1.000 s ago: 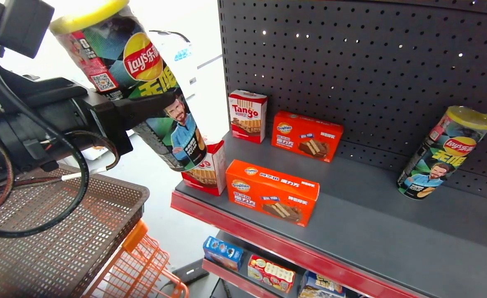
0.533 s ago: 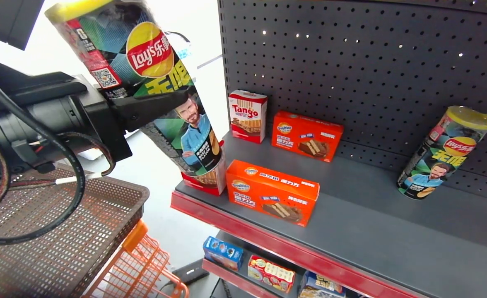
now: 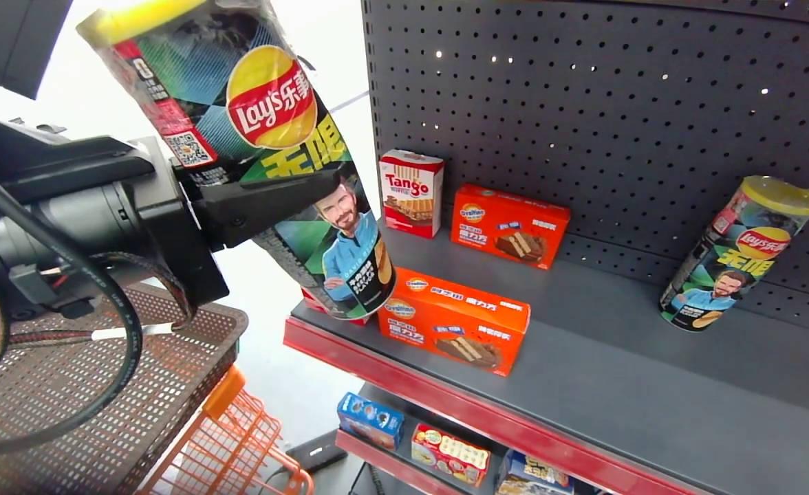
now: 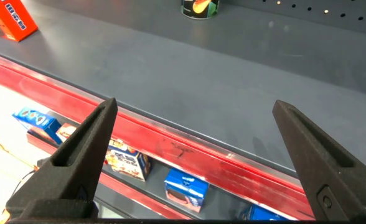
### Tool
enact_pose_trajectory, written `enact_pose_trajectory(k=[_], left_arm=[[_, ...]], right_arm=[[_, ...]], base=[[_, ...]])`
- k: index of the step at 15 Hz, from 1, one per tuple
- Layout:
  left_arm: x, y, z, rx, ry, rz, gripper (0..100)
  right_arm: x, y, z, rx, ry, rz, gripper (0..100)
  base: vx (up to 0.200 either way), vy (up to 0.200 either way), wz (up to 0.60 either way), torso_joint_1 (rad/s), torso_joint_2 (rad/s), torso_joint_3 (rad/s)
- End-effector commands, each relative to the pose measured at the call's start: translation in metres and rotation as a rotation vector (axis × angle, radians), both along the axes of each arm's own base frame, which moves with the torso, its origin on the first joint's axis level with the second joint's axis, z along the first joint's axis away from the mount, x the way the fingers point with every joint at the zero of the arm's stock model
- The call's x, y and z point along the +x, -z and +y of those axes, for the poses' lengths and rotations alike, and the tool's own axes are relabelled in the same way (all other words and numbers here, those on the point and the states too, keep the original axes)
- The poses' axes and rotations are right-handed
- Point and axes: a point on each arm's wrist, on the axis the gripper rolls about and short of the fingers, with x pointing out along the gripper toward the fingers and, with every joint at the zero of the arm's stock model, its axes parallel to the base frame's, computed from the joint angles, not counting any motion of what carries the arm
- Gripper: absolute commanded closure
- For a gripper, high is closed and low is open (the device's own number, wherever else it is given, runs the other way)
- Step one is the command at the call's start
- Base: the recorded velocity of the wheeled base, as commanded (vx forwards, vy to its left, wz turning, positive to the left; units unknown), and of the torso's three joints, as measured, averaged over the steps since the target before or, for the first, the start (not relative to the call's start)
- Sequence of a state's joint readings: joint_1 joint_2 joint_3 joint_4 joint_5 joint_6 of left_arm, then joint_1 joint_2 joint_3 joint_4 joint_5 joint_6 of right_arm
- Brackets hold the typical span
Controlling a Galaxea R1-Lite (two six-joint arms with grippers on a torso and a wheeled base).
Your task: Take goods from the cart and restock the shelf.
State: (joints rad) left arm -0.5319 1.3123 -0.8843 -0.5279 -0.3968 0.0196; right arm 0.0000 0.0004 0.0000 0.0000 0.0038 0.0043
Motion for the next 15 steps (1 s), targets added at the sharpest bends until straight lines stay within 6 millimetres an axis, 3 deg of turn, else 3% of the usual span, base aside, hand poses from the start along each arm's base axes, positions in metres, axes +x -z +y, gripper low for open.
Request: enact_pose_trajectory(k=[1,6,8,15], left_arm=[[-0.002,0.001,-0.003,0.002,0.018,0.002,100],[-0.005,0.004,-0.002,0.053,0.088,0.083,100],[-0.016,0.003,-0.002,0.058,0.119,0.089,100],[-0.016,0.006,-0.003,0.063,0.139,0.093,100]], right_arm=[[0.0,0.0,0.0,0.0,-0.001,0.0,0],[0.0,0.0,0.0,0.0,-0.001,0.001,0],[0.0,0.0,0.0,0.0,-0.001,0.0,0],[0.0,0.0,0.0,-0.001,-0.002,0.0,0]], base=[[0.0,0.0,0.0,0.0,0.0,0.0],[0.0,0.0,0.0,0.0,0.0,0.0],[0.0,0.0,0.0,0.0,0.0,0.0],[0.0,0.0,0.0,0.0,0.0,0.0]])
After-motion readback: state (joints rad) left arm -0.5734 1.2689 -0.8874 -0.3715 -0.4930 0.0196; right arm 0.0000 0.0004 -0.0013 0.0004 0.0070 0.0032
